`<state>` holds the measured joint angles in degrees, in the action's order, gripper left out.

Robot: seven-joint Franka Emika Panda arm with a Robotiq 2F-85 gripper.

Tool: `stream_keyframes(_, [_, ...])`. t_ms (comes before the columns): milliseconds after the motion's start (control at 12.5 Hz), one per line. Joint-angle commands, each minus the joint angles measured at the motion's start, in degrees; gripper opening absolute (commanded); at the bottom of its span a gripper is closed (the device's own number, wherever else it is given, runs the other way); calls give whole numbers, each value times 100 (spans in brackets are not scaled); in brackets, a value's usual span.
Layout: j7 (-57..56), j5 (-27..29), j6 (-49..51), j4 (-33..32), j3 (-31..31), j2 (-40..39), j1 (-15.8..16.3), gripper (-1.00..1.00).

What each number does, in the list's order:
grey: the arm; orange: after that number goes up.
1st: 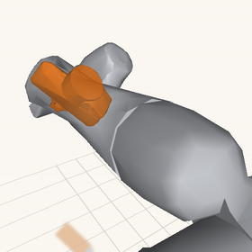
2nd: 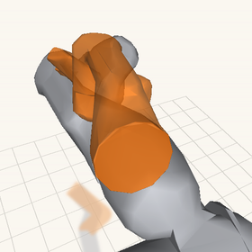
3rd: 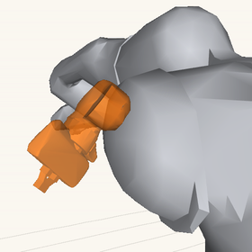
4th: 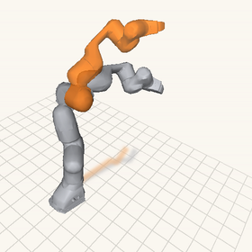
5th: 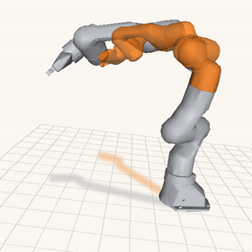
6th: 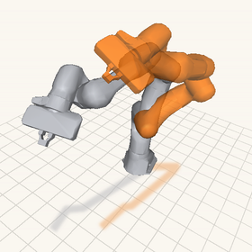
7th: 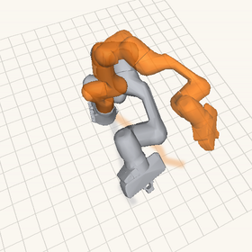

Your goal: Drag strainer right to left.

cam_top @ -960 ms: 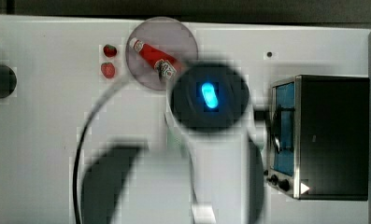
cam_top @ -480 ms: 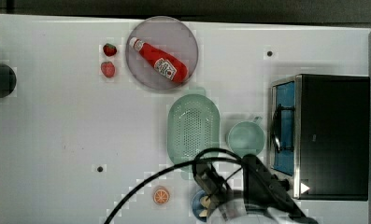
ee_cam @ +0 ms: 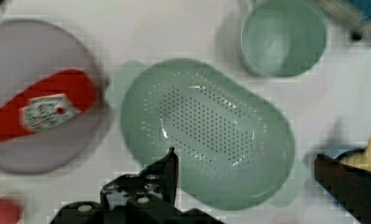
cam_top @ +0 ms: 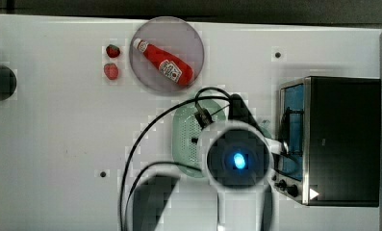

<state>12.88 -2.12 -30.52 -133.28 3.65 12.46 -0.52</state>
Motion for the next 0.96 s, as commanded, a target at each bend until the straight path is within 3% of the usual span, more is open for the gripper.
stream_keyframes(80, [1679, -85, -935, -517, -137, -728, -78, 100])
stream_keyframes(480, [2527, -75, -2548, -533, -284, -2190, -62, 100])
stream_keyframes(960, [2897, -36, -3277, -515, -409, -3134, 64, 100])
